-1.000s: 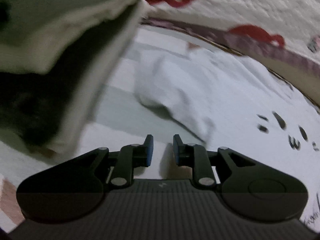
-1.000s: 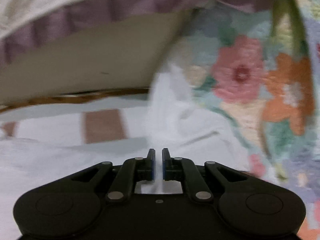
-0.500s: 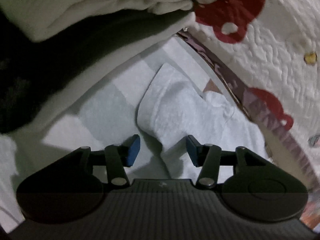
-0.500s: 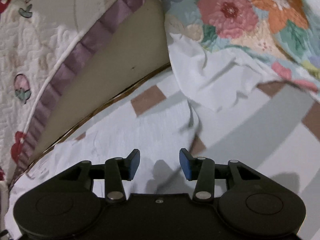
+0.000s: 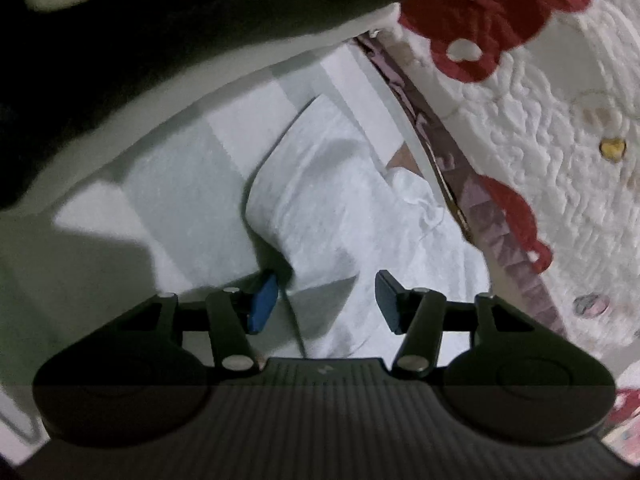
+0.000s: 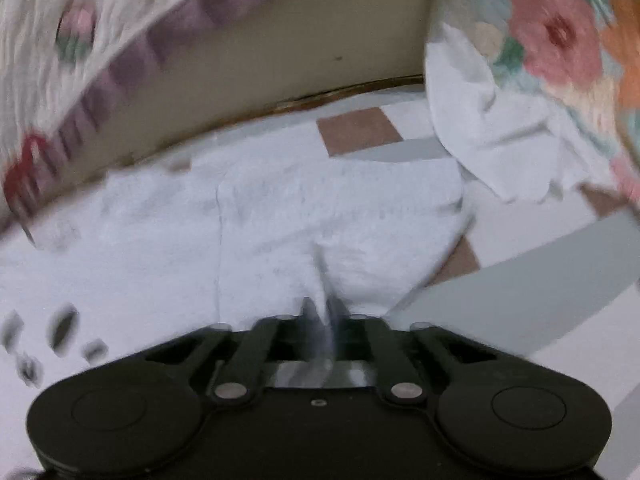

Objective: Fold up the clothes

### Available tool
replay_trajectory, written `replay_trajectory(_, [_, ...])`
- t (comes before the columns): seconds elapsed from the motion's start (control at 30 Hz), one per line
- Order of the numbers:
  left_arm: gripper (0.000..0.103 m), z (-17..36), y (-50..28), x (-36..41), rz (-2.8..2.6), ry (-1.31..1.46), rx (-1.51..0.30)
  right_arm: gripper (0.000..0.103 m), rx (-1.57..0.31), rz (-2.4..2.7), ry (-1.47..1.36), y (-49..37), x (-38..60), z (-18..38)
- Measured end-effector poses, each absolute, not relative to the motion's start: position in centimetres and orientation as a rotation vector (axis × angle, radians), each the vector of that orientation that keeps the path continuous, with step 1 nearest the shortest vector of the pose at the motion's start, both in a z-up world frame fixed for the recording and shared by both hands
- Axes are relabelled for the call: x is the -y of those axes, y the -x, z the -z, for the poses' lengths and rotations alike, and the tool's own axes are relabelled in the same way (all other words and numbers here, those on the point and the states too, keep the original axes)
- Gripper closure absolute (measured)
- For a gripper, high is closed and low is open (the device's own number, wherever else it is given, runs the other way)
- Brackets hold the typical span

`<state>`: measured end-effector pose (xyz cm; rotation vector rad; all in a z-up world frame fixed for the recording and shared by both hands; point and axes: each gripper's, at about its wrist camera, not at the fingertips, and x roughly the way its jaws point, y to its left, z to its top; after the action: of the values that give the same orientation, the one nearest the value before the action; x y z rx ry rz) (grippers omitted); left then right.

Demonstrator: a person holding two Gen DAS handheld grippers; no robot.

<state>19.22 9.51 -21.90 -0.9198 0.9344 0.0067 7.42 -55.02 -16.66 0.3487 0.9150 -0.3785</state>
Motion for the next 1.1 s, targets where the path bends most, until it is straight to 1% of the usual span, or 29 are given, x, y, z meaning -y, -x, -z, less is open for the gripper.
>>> replay_trajectory(0.07, [0.050,21.6,-19.1,-9.2,-0.009,0.859,-0.923,0.099,-0.875,0.433,-0.278,-6.7,54.6,15.6])
replay_trajectory(0.13, [0.050,21.3,-19.0,-9.0,-0.009,0.804,-0.909,0.100,-0.811,0.492,-0.302,-5.1,55.4,14.7])
replay_trajectory(0.2, [0.050,21.2,-19.0,-8.9,0.011,0.776,-0.919,0.100,-0.831,0.490,-0.342,-4.1,56.8,15.8])
replay_trajectory(0.23, [0.049,21.4,-19.0,-9.1,0.022,0.802,-0.930,0.101,-0.863,0.493,-0.338,-4.0,57.1,16.8])
replay_trajectory(0.3, [0.048,22.0,-18.7,-9.6,0.048,0.926,-0.954,0.101,-0.826,0.493,-0.321,-3.2,56.8,17.4])
replay_trajectory(0.37, [0.048,22.6,-18.5,-9.6,0.069,1.025,-0.968,0.101,-0.804,0.521,-0.370,-2.5,57.0,17.2])
replay_trajectory(0.53, [0.048,22.2,-18.3,-8.8,0.011,0.937,-0.875,0.100,-0.733,0.578,-0.415,-1.0,57.3,17.3])
replay_trajectory(0.63, [0.048,22.8,-18.4,-9.5,-0.028,0.996,-0.811,0.100,-0.728,0.589,-0.391,-0.4,56.6,17.5])
replay_trajectory(0.73, [0.042,23.8,-19.3,-10.2,-0.007,1.125,-0.793,0.099,-0.734,0.585,-0.366,-0.4,56.2,17.7])
replay_trajectory(0.77, [0.041,23.9,-19.7,-10.3,0.003,1.142,-0.787,0.099,-0.732,0.578,-0.374,-0.4,56.4,17.7])
replay_trajectory(0.83, [0.041,23.9,-20.7,-10.0,0.010,1.117,-0.778,0.099,-0.723,0.570,-0.396,-0.1,56.7,17.8])
replay_trajectory(0.87, [0.045,23.8,-21.1,-9.7,0.014,1.087,-0.772,0.099,-0.717,0.566,-0.408,0.1,56.8,17.9])
replay_trajectory(0.9, [0.046,23.8,-21.5,-9.4,0.017,1.056,-0.767,0.099,-0.712,0.563,-0.410,0.2,56.8,17.9])
replay_trajectory(0.93, [0.055,23.7,-21.9,-9.1,0.021,1.026,-0.761,0.098,-0.707,0.560,-0.410,0.3,56.7,18.0])
replay_trajectory(0.97, [0.070,23.7,-22.3,-8.8,0.025,0.996,-0.755,0.098,-0.699,0.555,-0.410,0.5,56.8,18.0])
replay_trajectory(1.07, [0.098,23.0,-21.9,-7.7,-0.007,0.799,-0.734,0.098,-0.662,0.530,-0.412,1.2,56.8,17.9])
replay_trajectory(1.1, [0.098,22.3,-21.4,-7.3,-0.017,0.734,-0.707,0.098,-0.664,0.528,-0.403,1.2,56.8,17.8])
